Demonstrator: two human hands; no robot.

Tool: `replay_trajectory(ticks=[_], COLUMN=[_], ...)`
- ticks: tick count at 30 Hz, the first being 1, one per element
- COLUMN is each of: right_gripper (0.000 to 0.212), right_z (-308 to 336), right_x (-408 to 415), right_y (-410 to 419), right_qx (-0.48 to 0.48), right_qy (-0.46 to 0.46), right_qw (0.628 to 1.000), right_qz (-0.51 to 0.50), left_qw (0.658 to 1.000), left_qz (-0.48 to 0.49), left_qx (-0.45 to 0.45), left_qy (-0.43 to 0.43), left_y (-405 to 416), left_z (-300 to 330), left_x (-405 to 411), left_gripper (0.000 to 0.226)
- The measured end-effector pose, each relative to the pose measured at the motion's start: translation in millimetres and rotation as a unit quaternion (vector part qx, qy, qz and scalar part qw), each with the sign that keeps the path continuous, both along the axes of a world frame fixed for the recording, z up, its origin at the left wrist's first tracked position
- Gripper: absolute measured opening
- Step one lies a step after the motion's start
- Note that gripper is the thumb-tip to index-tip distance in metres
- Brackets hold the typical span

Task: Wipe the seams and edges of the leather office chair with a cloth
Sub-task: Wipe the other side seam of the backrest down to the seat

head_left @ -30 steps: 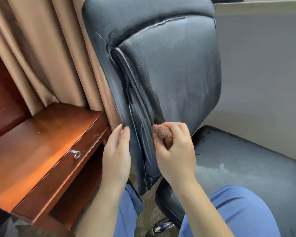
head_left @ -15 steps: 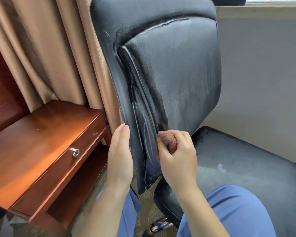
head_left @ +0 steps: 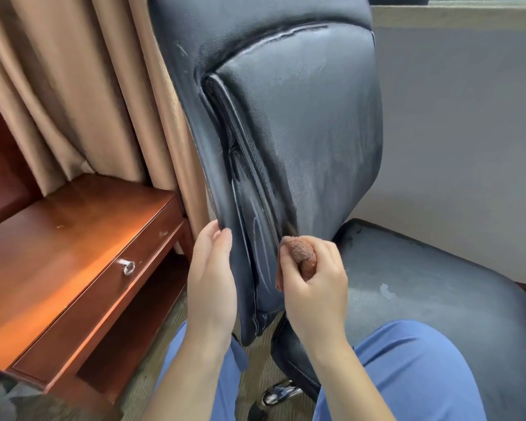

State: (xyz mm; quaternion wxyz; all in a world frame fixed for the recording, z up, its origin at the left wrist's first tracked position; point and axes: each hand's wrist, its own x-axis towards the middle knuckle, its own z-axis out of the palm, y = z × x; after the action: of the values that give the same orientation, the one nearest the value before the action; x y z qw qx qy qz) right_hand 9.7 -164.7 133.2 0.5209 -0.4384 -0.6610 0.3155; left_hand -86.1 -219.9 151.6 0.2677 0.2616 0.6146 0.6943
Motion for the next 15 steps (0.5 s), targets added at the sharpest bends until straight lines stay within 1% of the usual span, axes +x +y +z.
replay_trajectory(ticks=[3, 6, 8, 10, 12, 13, 15], right_gripper=[0.01, 0.012, 0.012, 0.011, 0.011, 0.011, 0.01], right_z=[6, 28, 46, 61, 68, 67, 57], right_x=[-1, -10, -18, -25, -28, -28, -26], right_y=[0, 1, 2, 5, 7, 7, 5], right_qx=[0.031, 0.104, 0.147, 0.185, 0.212, 0.223, 0.243], right_qy=[0.007, 0.025, 0.039, 0.041, 0.03, 0.022, 0.009], right_qw=[1.0, 0.994, 0.988, 0.982, 0.977, 0.974, 0.969], right_qz=[-0.002, -0.008, -0.001, 0.001, -0.008, -0.015, -0.043], left_qw=[1.0, 1.0, 1.0, 1.0, 1.0, 0.999, 0.998], left_qz=[0.001, -0.003, 0.0, 0.002, 0.0, 0.002, 0.003], left_qx=[0.001, -0.002, 0.0, 0.002, 0.007, 0.009, 0.001], left_qy=[0.002, 0.01, 0.008, -0.004, -0.029, -0.043, -0.068], left_y=[-1, -3, -4, -7, -11, -14, -17], left_z=[2, 2, 5, 9, 13, 16, 21], left_x=[3, 4, 7, 11, 11, 10, 5], left_gripper=[0.062, 0.073, 0.074, 0.068, 0.046, 0.04, 0.041])
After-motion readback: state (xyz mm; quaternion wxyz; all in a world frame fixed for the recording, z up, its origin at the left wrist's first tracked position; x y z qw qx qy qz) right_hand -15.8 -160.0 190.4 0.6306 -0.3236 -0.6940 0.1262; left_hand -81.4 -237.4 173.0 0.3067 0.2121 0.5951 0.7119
